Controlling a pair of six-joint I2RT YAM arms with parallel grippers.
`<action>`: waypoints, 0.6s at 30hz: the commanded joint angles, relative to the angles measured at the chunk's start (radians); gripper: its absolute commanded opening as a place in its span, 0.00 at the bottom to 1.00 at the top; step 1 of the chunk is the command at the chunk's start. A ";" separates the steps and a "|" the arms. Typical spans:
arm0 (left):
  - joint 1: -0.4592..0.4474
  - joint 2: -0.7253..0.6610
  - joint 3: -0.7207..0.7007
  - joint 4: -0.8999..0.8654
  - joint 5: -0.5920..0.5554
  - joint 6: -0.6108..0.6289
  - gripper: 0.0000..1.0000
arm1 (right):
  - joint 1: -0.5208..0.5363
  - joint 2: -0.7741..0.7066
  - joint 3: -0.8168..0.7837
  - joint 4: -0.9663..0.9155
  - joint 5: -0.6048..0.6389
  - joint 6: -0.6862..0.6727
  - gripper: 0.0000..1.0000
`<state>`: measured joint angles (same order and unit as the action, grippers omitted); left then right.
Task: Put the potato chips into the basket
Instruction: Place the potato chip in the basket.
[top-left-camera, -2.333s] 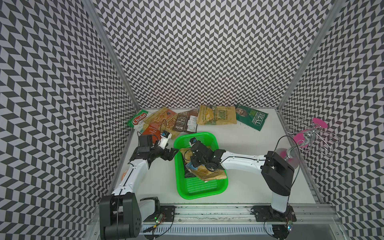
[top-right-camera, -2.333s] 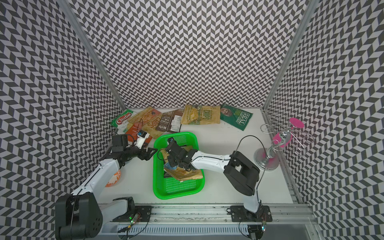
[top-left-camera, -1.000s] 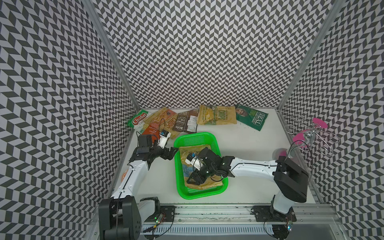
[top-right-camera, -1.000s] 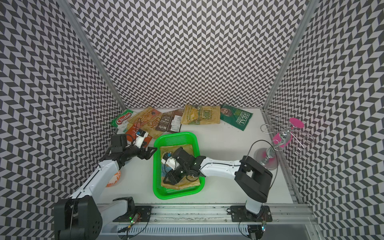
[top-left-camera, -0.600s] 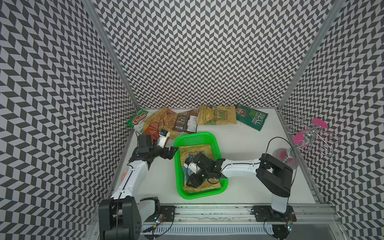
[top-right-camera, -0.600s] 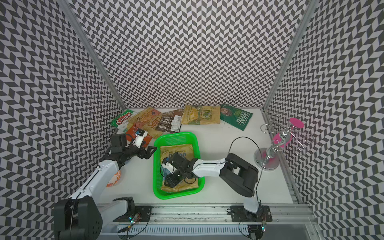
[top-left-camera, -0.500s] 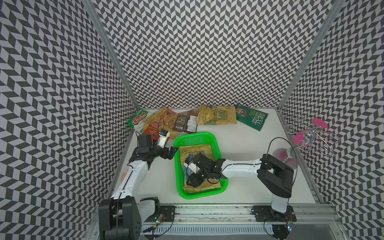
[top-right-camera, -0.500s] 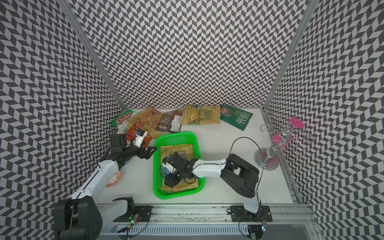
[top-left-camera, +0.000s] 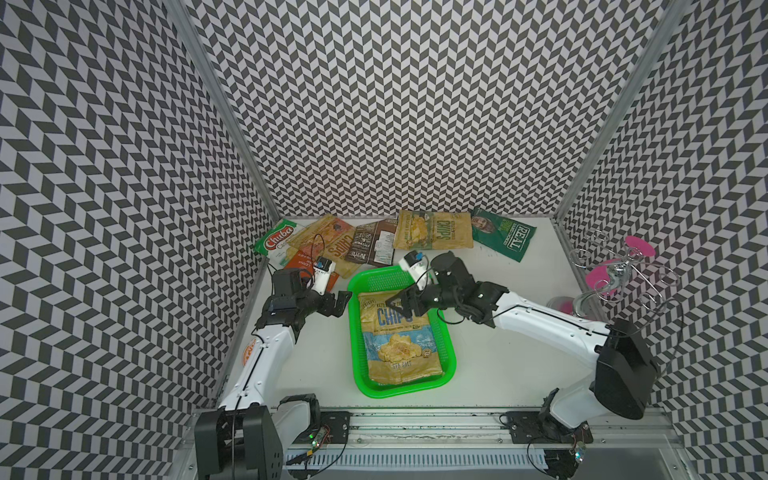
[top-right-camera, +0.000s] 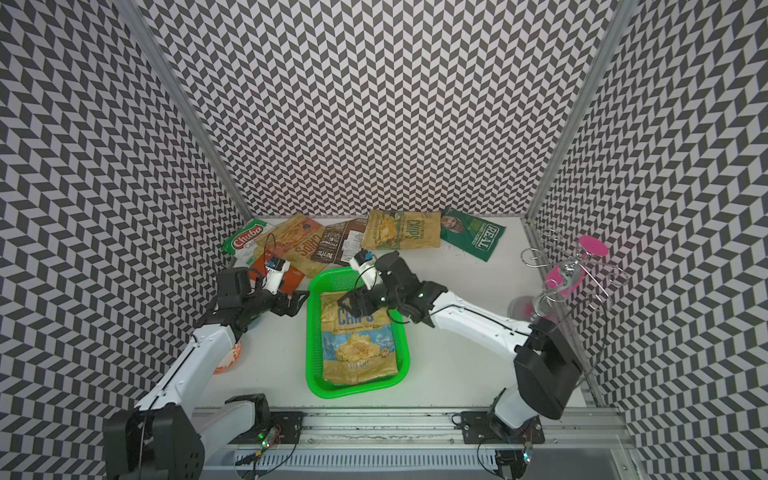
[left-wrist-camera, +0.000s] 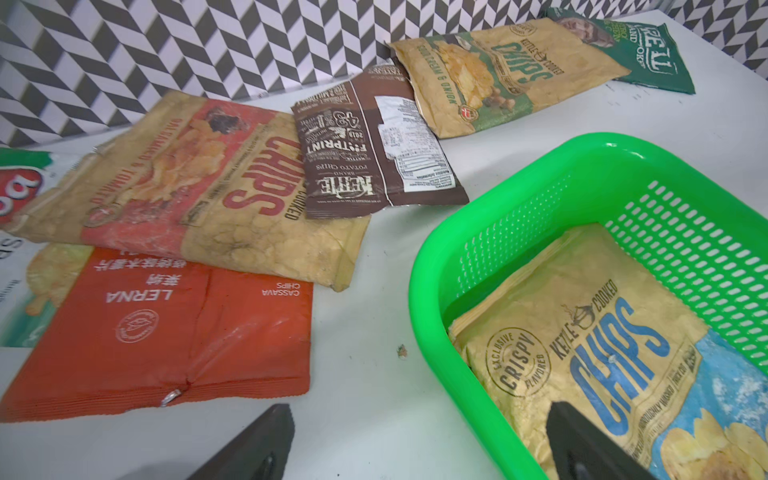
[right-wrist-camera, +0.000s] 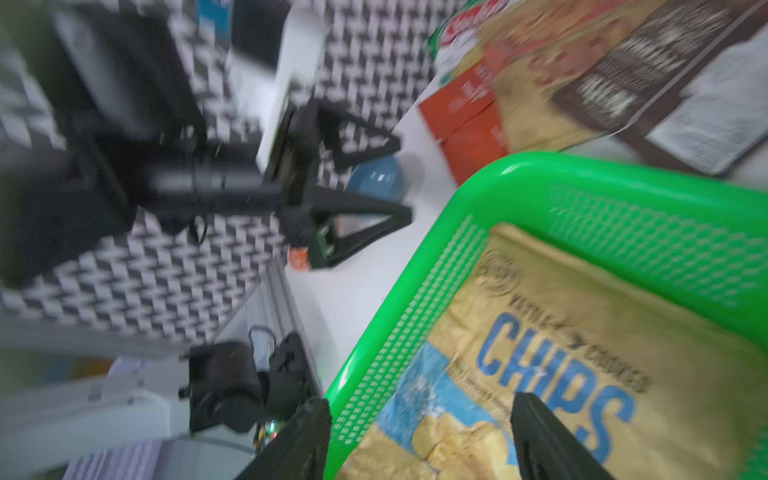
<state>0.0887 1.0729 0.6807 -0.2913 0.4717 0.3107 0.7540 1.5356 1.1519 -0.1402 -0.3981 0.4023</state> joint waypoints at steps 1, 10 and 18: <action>0.006 -0.029 -0.011 0.003 -0.022 -0.013 0.99 | -0.138 -0.018 -0.045 0.085 -0.018 0.141 0.73; 0.006 -0.020 -0.008 -0.041 -0.001 0.024 0.99 | -0.335 0.169 -0.027 0.279 0.148 0.283 0.72; 0.006 -0.020 0.003 -0.075 0.061 0.055 0.99 | -0.337 0.428 0.114 0.355 0.335 0.352 0.72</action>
<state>0.0902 1.0531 0.6807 -0.3420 0.5007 0.3485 0.4156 1.9160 1.2106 0.1238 -0.1532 0.7158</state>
